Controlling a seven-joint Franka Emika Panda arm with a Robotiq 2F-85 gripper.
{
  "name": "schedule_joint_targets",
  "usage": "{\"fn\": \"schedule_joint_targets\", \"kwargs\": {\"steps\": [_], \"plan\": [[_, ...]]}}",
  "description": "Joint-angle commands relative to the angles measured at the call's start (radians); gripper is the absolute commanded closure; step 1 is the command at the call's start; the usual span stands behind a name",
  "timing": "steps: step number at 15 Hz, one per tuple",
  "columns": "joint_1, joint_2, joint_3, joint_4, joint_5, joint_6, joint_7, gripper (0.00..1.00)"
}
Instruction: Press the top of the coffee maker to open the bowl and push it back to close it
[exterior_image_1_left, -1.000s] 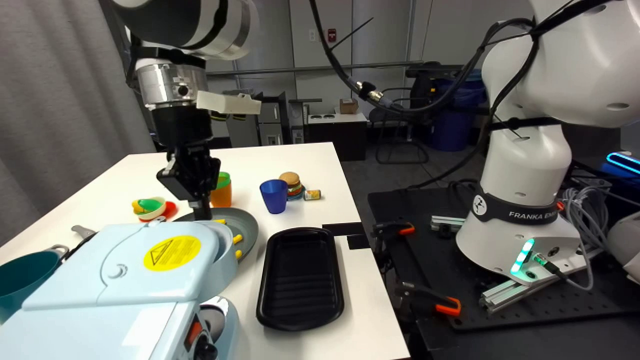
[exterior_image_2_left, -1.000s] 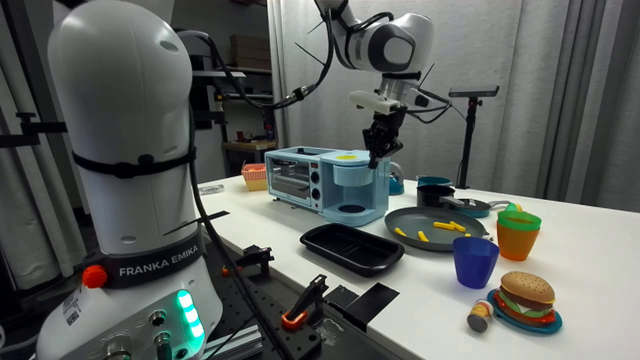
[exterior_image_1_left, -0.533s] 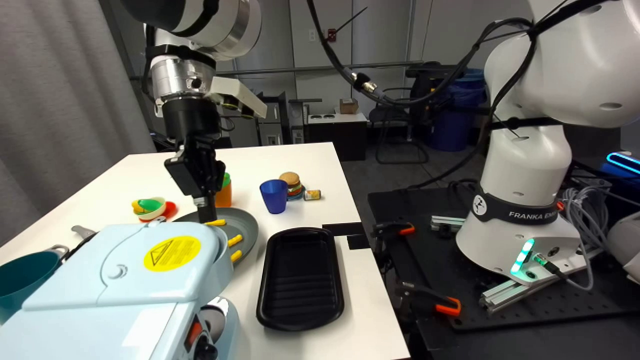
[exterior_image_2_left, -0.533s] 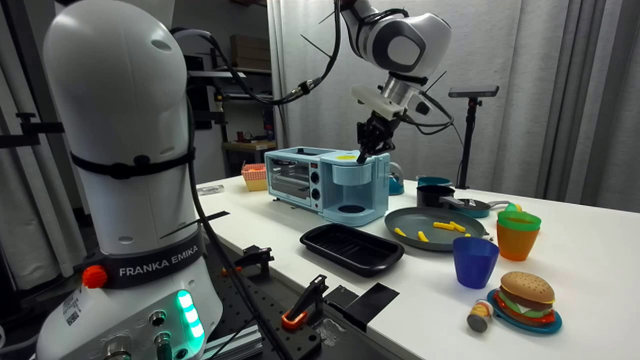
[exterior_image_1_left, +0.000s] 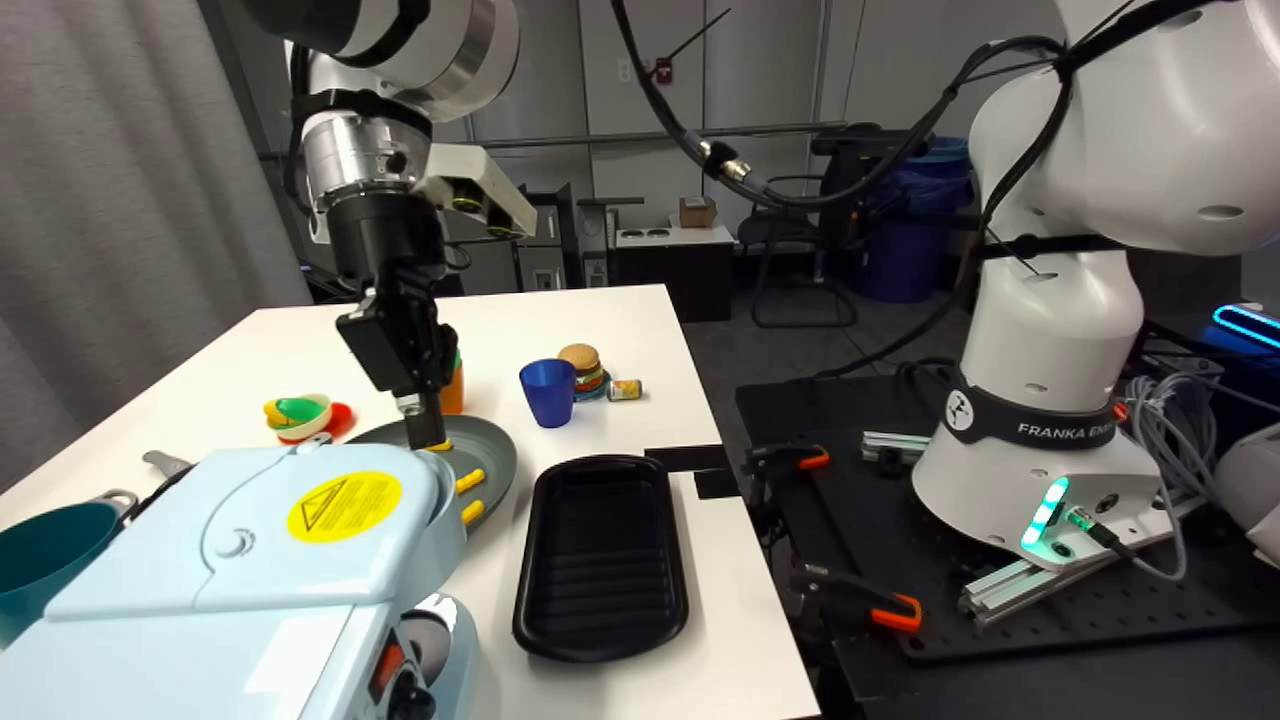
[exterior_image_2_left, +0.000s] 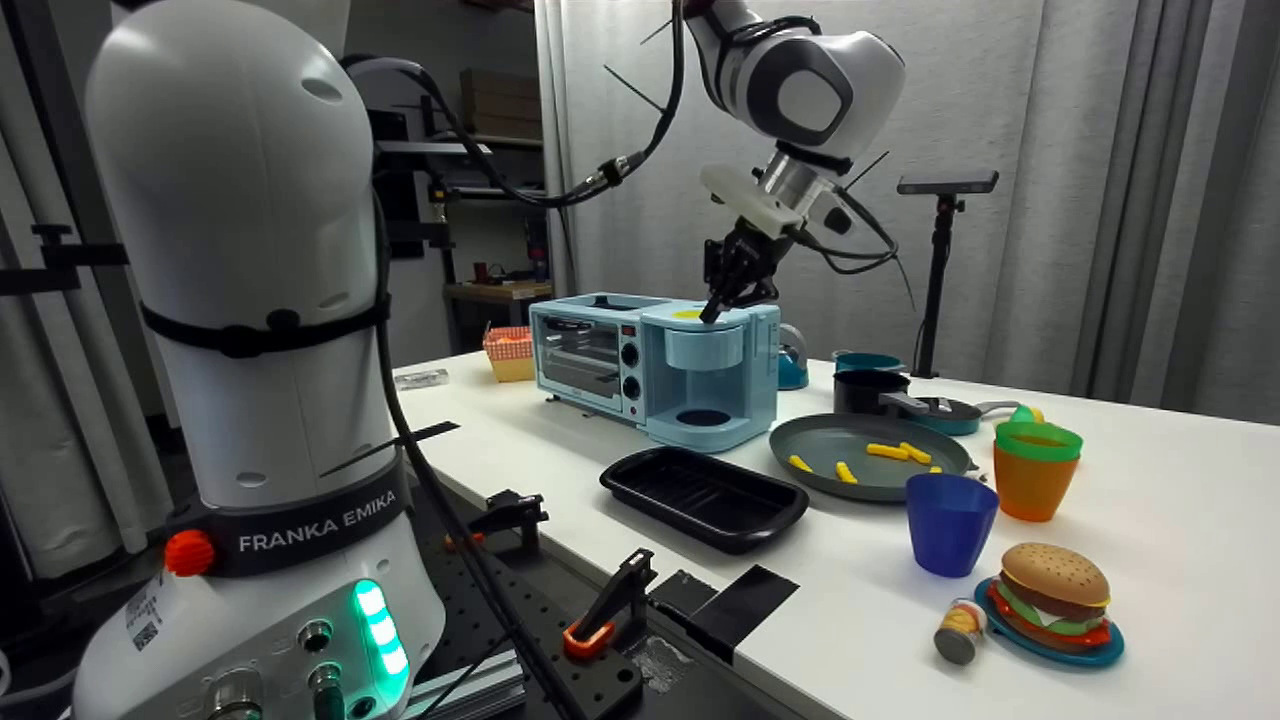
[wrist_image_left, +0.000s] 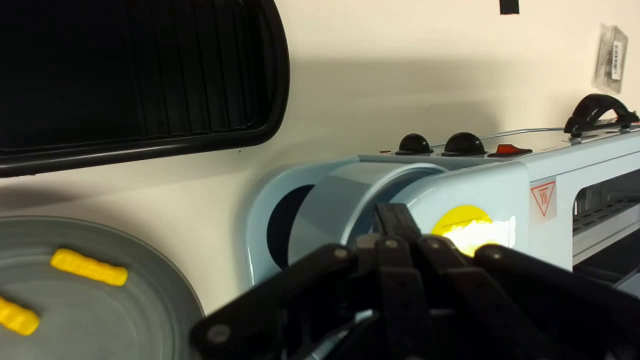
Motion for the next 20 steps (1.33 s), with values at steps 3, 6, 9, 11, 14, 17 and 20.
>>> {"fn": "schedule_joint_targets", "kwargs": {"steps": [3, 6, 9, 11, 14, 17, 20], "plan": [[-0.002, -0.035, -0.002, 0.015, -0.014, -0.049, 0.007, 1.00], [0.010, -0.098, -0.005, -0.011, -0.067, -0.039, 0.042, 1.00], [0.030, -0.175, -0.002, -0.034, -0.170, -0.018, 0.102, 1.00], [0.045, -0.231, 0.003, -0.046, -0.246, -0.013, 0.148, 1.00], [0.068, -0.304, 0.018, -0.060, -0.342, -0.020, 0.205, 1.00], [0.091, -0.370, 0.036, -0.085, -0.419, -0.022, 0.252, 1.00], [0.104, -0.419, 0.049, -0.109, -0.461, -0.015, 0.283, 1.00]]}}
